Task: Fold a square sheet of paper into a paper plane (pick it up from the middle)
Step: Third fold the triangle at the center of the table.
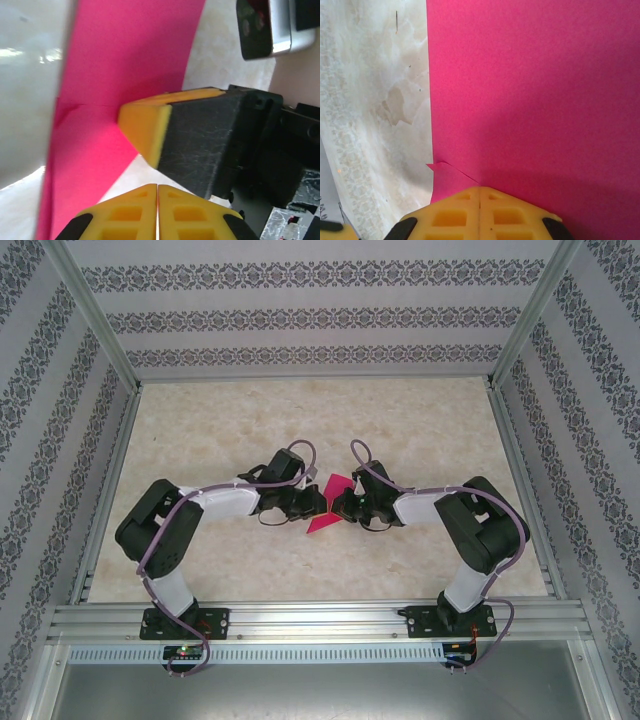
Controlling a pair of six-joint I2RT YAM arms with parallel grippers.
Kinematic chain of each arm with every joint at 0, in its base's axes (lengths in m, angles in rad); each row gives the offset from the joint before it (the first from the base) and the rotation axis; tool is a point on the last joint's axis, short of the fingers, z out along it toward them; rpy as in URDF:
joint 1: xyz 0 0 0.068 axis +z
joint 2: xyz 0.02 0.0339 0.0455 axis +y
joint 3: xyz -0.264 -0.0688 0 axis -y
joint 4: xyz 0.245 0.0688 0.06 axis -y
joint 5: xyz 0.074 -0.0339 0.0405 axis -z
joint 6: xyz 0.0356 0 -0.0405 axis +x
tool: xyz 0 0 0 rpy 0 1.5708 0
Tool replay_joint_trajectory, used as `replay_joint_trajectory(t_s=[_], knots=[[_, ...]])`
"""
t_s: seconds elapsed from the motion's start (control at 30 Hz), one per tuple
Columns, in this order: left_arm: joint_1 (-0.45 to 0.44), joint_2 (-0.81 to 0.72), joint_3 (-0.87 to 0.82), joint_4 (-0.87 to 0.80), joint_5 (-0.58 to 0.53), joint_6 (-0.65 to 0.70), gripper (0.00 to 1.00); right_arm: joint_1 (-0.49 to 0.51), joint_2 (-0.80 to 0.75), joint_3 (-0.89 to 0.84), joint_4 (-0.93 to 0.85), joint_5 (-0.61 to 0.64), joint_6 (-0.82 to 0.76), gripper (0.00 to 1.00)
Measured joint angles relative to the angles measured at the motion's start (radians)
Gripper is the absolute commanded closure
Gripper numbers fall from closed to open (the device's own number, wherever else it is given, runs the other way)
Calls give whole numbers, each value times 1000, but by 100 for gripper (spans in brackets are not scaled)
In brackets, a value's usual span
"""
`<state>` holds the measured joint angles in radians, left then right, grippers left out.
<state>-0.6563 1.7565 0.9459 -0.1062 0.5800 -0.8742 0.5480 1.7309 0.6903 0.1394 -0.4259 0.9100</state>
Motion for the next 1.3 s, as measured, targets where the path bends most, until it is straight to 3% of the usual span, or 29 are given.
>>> replay_joint_trajectory(t_s=[0.2, 0.53, 1.07, 1.3], knots=[[-12, 91, 0, 54, 64, -34, 88, 0, 2, 1, -1, -1, 0, 94], [-13, 137, 0, 47, 40, -15, 87, 0, 2, 2, -1, -1, 0, 93], [-11, 91, -39, 12, -2, 84, 87, 0, 8, 19, -27, 3, -22, 93], [29, 52, -113, 38, 54, 85, 87, 0, 8, 19, -28, 3, -26, 93]])
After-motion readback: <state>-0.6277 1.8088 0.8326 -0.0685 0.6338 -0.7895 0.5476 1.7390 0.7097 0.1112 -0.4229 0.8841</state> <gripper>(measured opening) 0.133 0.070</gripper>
